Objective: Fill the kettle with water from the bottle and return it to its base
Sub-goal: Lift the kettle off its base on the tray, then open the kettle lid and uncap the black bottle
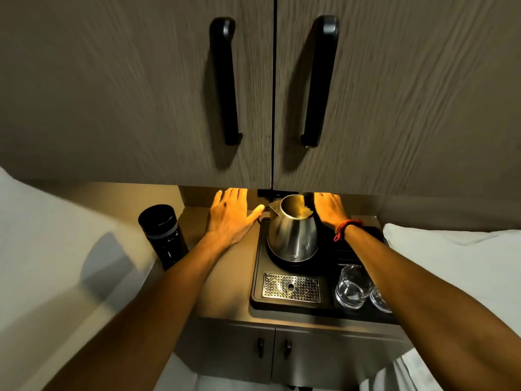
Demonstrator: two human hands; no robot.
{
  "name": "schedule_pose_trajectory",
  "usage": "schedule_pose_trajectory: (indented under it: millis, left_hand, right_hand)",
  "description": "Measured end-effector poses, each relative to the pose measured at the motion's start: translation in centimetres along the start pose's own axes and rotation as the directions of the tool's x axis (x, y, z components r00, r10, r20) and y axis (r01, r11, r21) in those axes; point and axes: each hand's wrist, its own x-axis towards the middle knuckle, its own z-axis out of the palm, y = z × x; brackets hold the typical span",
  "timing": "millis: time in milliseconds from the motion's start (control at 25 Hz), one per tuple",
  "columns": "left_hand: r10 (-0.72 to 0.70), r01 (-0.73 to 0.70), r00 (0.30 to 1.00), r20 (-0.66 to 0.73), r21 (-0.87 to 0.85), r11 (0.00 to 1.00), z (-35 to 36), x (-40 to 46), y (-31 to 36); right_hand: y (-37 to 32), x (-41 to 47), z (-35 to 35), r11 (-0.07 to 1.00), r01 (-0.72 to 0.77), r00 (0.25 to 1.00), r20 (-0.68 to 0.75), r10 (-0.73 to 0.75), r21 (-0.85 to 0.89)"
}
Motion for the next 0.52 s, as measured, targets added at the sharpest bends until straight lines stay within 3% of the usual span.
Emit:
schedule_pose_trajectory:
  millis: [120,280,400,520]
  left_hand:
    - [-0.035,0.036,0.999,-0.031,0.032,0.999,-1.5,0.0,-1.5]
    - [-0.099,0.103,0.994,-0.044,0.100,0.990,-3.8,-1.2,-5.4]
    - [-0.193,0.174,0.976,0.100,0.176,0.969,-5.4,-1.8,-8.8]
    - [-0.276,0.222,0.928,0.251,0.224,0.949,-7.1,-2.7,-11.9]
  right_hand:
    - [0.5,-0.3,0.0,0.984,-0.168,0.984,0.062,0.164,0.062]
    - [1.6,-1.0,-0.2,0.966,-0.131,0.972,0.163,0.169,-0.221]
    - [-0.6,-0.8,-0.8,0.984,-0.177,0.977,0.119,0.180,-0.032]
    - [-3.8,-2.0,-1.2,0.975,-0.215,0.957,0.184,0.223,-0.063]
